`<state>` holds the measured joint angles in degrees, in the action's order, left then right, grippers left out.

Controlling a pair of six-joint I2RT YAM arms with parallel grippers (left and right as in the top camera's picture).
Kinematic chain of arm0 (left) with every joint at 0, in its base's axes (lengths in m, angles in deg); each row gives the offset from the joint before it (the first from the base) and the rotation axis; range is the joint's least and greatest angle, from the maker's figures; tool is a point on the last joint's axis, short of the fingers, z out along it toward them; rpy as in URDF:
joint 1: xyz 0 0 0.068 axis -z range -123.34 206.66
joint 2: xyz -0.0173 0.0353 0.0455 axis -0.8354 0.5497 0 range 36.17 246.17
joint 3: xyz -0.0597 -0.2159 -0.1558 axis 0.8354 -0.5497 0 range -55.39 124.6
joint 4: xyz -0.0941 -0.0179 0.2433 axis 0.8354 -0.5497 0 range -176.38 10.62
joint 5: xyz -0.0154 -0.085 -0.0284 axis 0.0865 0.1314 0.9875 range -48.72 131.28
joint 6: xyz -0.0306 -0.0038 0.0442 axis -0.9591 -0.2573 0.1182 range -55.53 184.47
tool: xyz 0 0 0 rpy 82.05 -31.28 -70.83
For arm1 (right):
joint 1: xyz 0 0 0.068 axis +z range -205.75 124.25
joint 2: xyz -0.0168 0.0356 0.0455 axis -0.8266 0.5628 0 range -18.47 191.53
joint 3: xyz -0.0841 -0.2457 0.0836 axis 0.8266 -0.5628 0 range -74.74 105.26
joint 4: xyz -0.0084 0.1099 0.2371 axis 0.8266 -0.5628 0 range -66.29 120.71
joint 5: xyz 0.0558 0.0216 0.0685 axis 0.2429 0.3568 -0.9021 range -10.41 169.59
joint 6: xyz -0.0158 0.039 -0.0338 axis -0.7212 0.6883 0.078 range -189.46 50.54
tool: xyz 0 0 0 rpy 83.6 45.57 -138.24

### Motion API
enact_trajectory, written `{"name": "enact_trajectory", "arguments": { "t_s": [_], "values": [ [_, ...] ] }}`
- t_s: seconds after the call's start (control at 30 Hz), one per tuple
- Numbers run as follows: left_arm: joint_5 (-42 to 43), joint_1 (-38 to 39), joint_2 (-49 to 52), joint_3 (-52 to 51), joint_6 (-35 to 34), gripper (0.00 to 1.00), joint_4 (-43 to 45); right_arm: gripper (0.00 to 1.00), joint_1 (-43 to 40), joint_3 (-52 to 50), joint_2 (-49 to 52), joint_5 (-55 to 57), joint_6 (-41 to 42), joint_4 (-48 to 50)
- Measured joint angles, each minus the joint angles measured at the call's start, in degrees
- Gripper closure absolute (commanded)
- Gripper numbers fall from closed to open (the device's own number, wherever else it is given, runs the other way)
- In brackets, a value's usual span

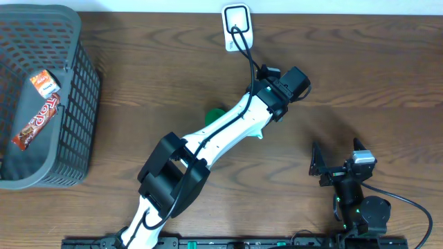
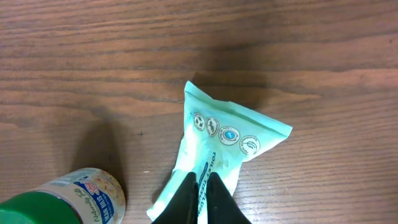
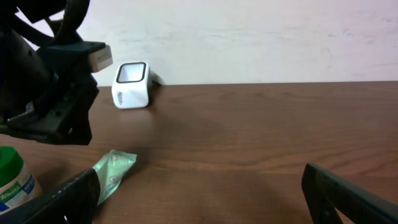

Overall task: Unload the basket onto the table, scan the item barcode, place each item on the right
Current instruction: 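Carry the wipe pack to the scanner and hold it beneath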

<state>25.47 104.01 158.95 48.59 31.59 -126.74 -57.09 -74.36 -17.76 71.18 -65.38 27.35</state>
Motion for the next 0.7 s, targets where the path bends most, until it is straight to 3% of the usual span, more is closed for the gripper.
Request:
{"name": "enact_trajectory", "arguments": {
  "t_s": [0.4, 0.7],
  "values": [
    [0.04, 0.0, 0.7, -3.74, -4.5, 0.92, 2.82, 0.01, 0.0, 0.0, 0.0, 0.0, 0.0, 0.0],
    [5.62, 0.0, 6.51, -5.07, -5.79, 0.92, 5.38, 0.01, 0.0, 0.0, 0.0, 0.02, 0.0, 0.0]
  ]
}}
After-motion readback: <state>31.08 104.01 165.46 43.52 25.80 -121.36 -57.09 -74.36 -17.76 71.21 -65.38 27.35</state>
